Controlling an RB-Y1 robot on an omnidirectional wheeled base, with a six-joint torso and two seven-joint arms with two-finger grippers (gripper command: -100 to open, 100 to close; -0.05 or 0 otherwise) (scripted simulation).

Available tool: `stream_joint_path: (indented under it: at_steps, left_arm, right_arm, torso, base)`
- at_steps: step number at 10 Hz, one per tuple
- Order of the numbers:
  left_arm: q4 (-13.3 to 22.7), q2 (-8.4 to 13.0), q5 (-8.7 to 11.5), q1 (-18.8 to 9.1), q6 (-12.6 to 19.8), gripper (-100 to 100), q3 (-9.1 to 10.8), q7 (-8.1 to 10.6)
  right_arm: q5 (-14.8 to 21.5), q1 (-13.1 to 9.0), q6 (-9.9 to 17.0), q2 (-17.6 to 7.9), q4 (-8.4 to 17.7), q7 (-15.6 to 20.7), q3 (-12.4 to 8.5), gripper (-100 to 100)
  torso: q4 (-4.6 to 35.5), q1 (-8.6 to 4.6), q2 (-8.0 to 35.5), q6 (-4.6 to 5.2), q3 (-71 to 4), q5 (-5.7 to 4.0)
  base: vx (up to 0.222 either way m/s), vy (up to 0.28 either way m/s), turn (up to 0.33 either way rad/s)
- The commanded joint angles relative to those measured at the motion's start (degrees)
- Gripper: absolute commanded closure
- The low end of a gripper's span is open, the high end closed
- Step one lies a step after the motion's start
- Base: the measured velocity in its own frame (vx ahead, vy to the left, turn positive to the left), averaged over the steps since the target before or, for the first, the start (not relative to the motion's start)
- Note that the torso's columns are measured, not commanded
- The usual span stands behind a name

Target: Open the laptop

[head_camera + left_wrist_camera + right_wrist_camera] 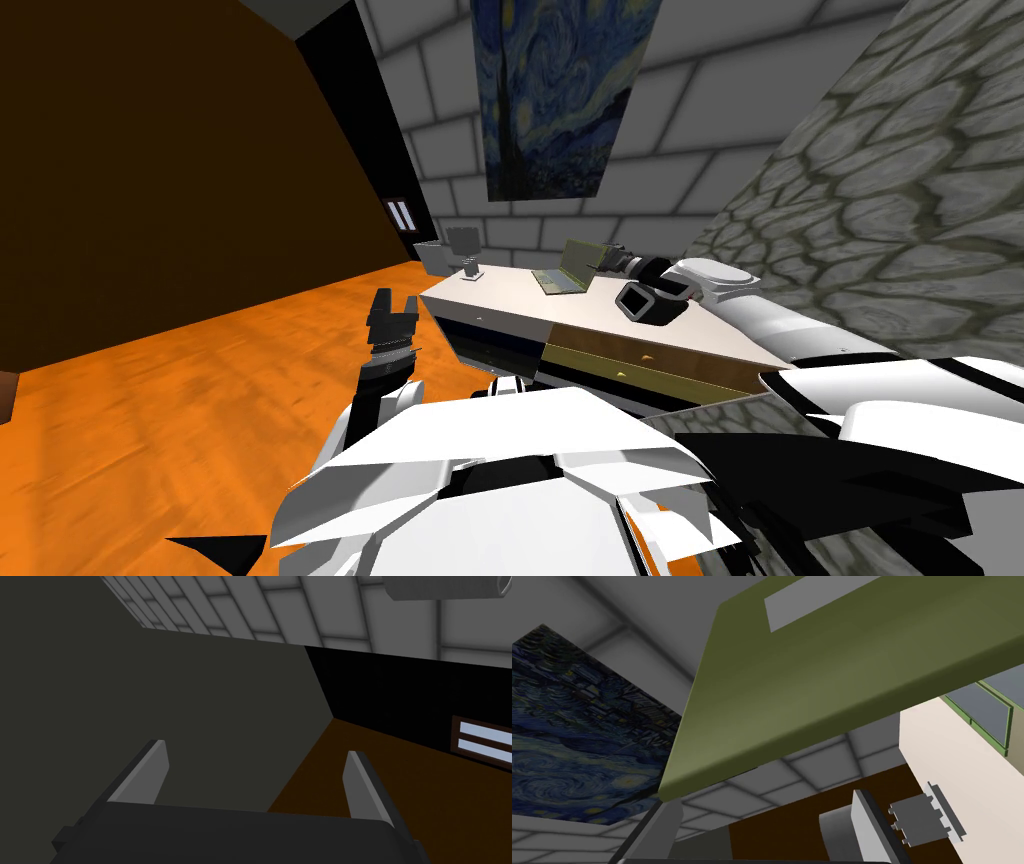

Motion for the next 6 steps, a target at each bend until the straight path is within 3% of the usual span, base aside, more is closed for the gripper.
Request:
stream_joint_path:
  at_steps: [1,3,5,6]
  left_arm:
    - [0.00,0.00,0.00,0.00,0.00,0,0.00,0.00]
    - [0.00,0.00,0.00,-0.01,0.00,0,0.00,0.00]
    - [0.00,-0.01,0.00,0.01,0.00,0,-0.01,0.00]
    - [0.00,-0.01,0.00,0.01,0.00,0,-0.01,0.00]
  right_arm:
    - [-1.55,-0.66,-0.69,0.25,1.23,-2.73,-0.05,-100]
    - [-2.65,-1.19,-1.17,0.39,2.07,-4.64,-0.06,-100]
    - [-2.34,-1.26,-1.12,0.41,2.03,-4.19,0.07,-100]
    - [-2.33,-1.24,-1.11,0.41,2.03,-4.17,0.07,100]
  torso:
    - [0.00,0.04,0.05,0.00,0.03,0.00]
    - [0.03,-0.08,0.10,0.00,0.06,-0.03]
    - [-0.02,0.24,-0.07,0.01,-0.03,0.06]
    - [-0.03,0.28,-0.09,-0.02,-0.06,0.10]
  base:
    - [-0.064,-0.140,0.115]
    - [-0.062,-0.139,0.121]
    - [-0.014,-0.033,0.006]
    - [0.000,0.000,0.000]
